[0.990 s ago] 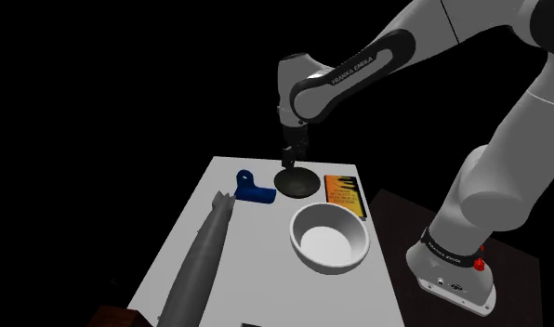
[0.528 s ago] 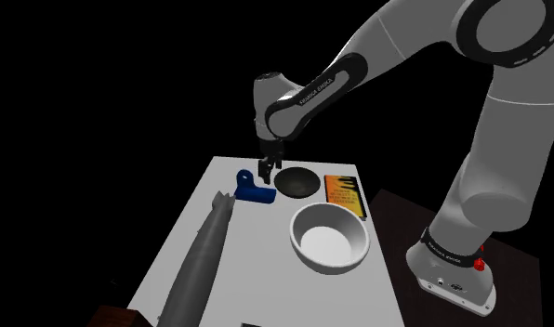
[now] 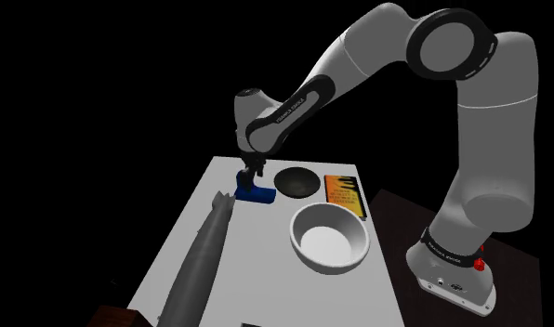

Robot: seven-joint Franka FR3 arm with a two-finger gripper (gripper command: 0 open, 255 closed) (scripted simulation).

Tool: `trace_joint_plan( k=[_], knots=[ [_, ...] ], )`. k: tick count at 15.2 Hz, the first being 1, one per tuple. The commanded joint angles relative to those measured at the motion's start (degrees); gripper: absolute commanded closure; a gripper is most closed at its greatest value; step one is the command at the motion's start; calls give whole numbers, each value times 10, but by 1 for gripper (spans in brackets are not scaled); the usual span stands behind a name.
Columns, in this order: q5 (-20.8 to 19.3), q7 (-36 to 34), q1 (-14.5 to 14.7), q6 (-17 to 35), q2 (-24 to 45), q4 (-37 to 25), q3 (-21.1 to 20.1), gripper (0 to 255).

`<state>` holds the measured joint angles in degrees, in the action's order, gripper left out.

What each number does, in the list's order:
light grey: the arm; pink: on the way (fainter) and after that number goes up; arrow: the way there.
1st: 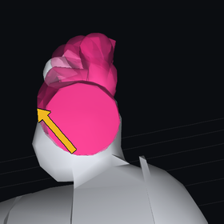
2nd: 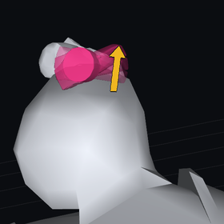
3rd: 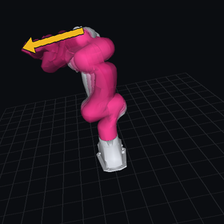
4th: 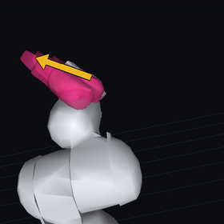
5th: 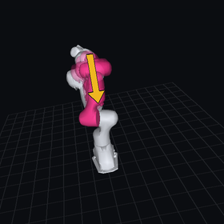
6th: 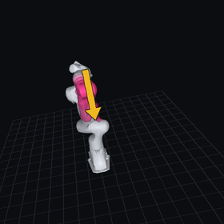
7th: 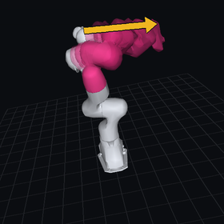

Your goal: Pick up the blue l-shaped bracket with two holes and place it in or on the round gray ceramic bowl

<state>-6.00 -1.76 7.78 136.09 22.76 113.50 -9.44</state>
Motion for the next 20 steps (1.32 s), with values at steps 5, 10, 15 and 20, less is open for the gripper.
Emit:
trace_joint_plan(
  k=[5,10,15,20],
  knots=[
    [-10,-6,4,39,36,2,5,0],
    [-10,-6,4,39,36,2,5,0],
    [-10,-6,4,38,36,2,5,255],
    [-9,-5,3,39,36,3,5,255]
  ],
)
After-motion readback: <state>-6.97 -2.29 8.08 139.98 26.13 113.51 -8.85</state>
